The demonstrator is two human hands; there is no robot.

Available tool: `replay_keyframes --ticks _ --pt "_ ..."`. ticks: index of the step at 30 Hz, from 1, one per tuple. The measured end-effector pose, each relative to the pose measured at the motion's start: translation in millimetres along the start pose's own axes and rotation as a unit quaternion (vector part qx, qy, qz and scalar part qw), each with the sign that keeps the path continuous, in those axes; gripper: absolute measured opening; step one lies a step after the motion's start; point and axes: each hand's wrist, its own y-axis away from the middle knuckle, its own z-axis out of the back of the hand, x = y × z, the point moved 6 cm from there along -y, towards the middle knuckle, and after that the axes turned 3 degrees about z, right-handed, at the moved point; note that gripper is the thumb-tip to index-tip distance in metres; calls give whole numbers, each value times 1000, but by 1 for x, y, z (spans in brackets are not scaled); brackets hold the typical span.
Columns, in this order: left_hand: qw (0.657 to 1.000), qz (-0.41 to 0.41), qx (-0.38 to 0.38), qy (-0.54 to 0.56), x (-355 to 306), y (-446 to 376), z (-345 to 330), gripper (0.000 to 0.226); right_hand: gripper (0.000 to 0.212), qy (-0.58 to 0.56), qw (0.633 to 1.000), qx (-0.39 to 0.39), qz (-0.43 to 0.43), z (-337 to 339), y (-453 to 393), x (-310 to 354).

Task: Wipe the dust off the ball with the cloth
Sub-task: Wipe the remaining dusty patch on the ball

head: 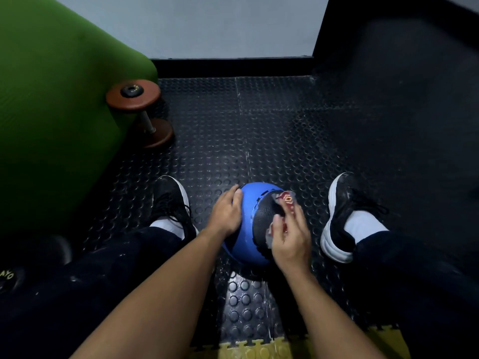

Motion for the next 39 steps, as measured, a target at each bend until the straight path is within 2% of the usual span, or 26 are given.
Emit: replay_keyframes --ticks 2,5,8,9,11,13,14,16,17,20,23,26,29,32,35,37,39 --pt "1000 1 -14 10 5 4 4 54 66 -26 996 11 -85 2 -7 -15" --pt "999 10 -32 20 11 11 5 54 74 -45 987 59 -144 2 -11 -15" --pt "999 16 -30 16 9 14 7 55 44 -77 974 65 -204 12 -18 -22" --pt "999 11 -30 10 8 13 8 54 41 -84 969 71 -220 14 -20 -25" --pt "999 3 -35 -7 5 12 9 53 63 -110 951 83 -276 20 -25 -32" --pt "998 -1 -47 -33 -2 15 8 52 82 -171 913 91 -358 23 -27 -44" --pt "997 -7 -51 -48 -8 18 5 52 74 -207 895 103 -382 25 -29 -48" --pt "994 -37 -54 -83 -27 30 -4 54 37 -261 866 140 -403 31 -37 -49" --pt "992 -65 -51 -97 -41 38 -10 55 26 -285 855 153 -406 35 -42 -45" --pt "976 -167 -9 -138 -91 62 -40 52 19 -361 820 213 -389 53 -61 -31" --pt "971 -187 30 -144 -118 68 -70 43 21 -391 802 262 -368 73 -76 -30" --pt "978 -176 41 -104 -132 67 -88 43 25 -386 795 267 -384 90 -75 -51" --pt "980 -164 66 -87 -147 59 -102 43 27 -376 797 236 -410 103 -73 -77" --pt "981 -138 82 -111 -161 49 -115 33 33 -322 827 179 -424 103 -77 -109" --pt "968 -128 98 -193 -162 40 -137 31 45 -235 865 146 -419 95 -77 -142" --pt "947 -123 126 -270 -157 35 -151 30 67 -127 885 178 -412 91 -72 -157" --pt "933 -129 131 -311 -157 33 -155 29 83 -31 883 235 -405 87 -63 -170"
